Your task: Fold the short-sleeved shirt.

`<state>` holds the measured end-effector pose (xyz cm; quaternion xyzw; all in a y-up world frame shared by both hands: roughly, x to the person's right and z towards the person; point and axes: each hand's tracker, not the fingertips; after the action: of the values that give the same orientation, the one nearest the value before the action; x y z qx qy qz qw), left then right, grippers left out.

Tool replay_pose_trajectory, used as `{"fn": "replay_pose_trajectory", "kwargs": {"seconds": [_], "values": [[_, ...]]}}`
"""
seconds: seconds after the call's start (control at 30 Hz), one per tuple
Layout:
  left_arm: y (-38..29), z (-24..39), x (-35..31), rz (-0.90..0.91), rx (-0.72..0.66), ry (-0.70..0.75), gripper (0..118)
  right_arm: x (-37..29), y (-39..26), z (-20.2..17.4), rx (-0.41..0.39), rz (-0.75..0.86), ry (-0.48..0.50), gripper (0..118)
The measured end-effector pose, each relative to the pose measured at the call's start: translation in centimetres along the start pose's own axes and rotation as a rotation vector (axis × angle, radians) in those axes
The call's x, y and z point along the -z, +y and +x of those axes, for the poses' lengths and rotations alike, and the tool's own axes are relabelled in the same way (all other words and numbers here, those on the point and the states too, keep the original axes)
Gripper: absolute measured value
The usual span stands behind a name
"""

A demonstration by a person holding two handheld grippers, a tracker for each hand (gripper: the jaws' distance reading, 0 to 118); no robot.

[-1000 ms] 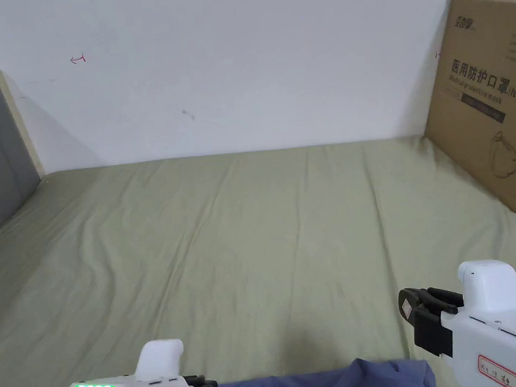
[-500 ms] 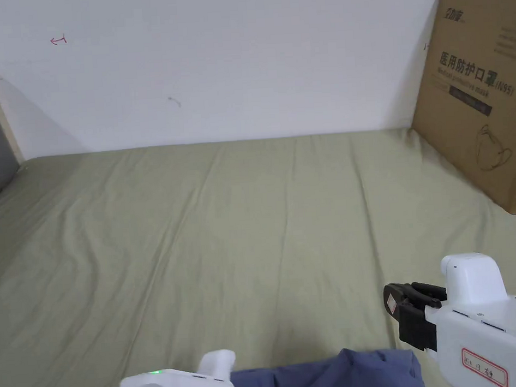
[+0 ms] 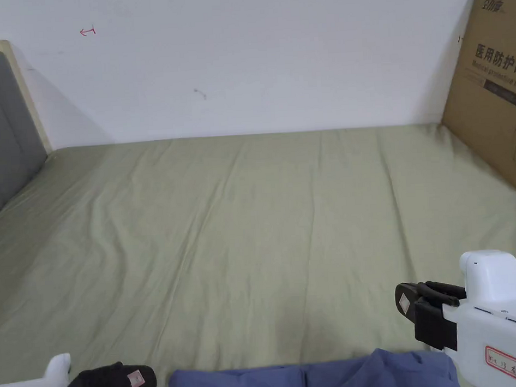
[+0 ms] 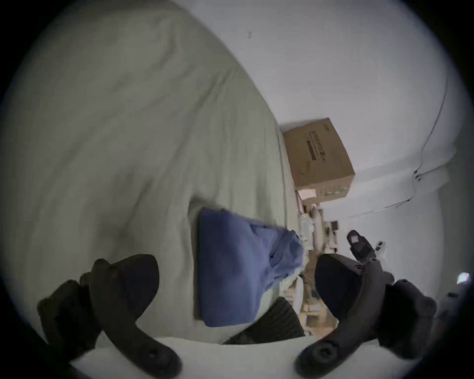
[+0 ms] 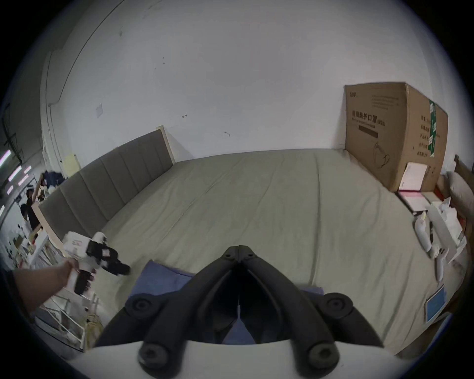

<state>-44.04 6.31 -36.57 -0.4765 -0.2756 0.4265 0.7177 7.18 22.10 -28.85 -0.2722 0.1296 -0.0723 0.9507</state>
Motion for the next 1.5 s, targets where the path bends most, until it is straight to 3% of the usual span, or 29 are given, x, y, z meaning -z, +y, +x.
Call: {"fn": "replay_pose_trajectory", "kwargs": {"seconds": [0.1,0.2,0.27,0.37,0.4,0.43,0.47,0.53,0.57,0.63,0.67,0.77,0.83,0.93,0.97,1.07,1.17,1.3,1.33,1.37,1.43,1.47,1.5], "values": [[-1.0,-2.8,4.3,-0.137,-0.097,-0.079,118,0.1,0.2,-0.1,0.0,-0.011,-0.006,0],[-1.1,-1.8,6.9,-0.078,-0.088,-0.279,118,0.1,0.7,0.5,0.049,-0.03,0.007,0],[-0.7,-3.8,9.5,-0.149,-0.175,-0.373,118,0.3,1.2,0.7,0.045,-0.029,-0.005,0],[-0.8,-3.8,11.3,-0.165,-0.103,-0.401,116,0.4,1.9,1.0,0.044,-0.031,-0.018,0],[-0.7,-4.0,11.2,-0.16,-0.095,-0.396,104,0.4,2.0,1.1,0.044,-0.028,-0.021,0],[-0.6,-4.4,10.9,-0.149,-0.095,-0.377,72,0.3,2.1,1.1,0.046,-0.026,-0.022,0],[-0.4,-5.2,10.6,-0.134,-0.101,-0.269,7,0.3,2.1,1.1,0.047,-0.025,-0.021,0],[-0.5,-7.8,10.2,-0.146,-0.081,0.028,8,0.3,2.1,1.1,0.049,-0.024,-0.016,0],[-0.4,-6.5,9.8,-0.125,-0.109,-0.226,8,0.2,2.0,1.0,0.049,-0.024,-0.015,0],[-0.4,-4.6,10.3,-0.149,-0.017,-0.015,8,0.2,1.8,1.0,0.054,-0.026,-0.014,0],[-0.2,-3.5,9.8,-0.14,-0.012,-0.001,8,0.1,1.6,1.0,0.062,-0.028,-0.012,0],[-0.3,0.9,7.9,-0.134,0.179,0.18,8,-0.6,1.4,1.0,0.074,-0.021,0.003,0],[-0.3,3.7,5.5,-0.113,0.318,0.357,8,-1.3,1.2,0.9,0.058,-0.006,0.005,0],[-0.8,8.1,2.3,-0.06,0.48,0.812,8,-1.9,0.9,0.9,0.053,0.01,0.017,0],[-1.0,9.1,1.5,-0.055,0.517,0.856,9,-2.1,0.8,0.9,0.053,0.016,0.029,0],[-1.2,12.0,0.2,-0.052,0.497,0.791,9,-2.6,0.4,0.7,0.042,0.023,0.042,0],[-1.8,15.1,1.8,-0.045,0.413,0.599,9,-3.4,0.2,0.8,0.049,0.037,0.057,0],[-2.9,17.0,8.9,-0.152,0.341,0.446,11,-4.8,0.0,1.7,0.089,0.055,0.062,0],[-3.4,17.1,11.0,-0.182,0.336,0.435,18,-5.2,-0.1,2.0,0.095,0.057,0.057,0],[-3.8,17.1,12.8,-0.2,0.329,0.437,39,-5.5,-0.1,2.3,0.099,0.057,0.051,0],[-4.4,16.9,16.7,-0.25,0.302,0.389,101,-6.2,-0.1,3.2,0.111,0.063,0.033,0],[-4.7,16.7,18.1,-0.269,0.272,0.355,118,-6.5,-0.1,3.7,0.116,0.064,0.023,0],[-5.1,16.7,19.3,-0.288,0.24,0.296,114,-6.7,-0.1,4.2,0.123,0.064,0.011,0]]}}
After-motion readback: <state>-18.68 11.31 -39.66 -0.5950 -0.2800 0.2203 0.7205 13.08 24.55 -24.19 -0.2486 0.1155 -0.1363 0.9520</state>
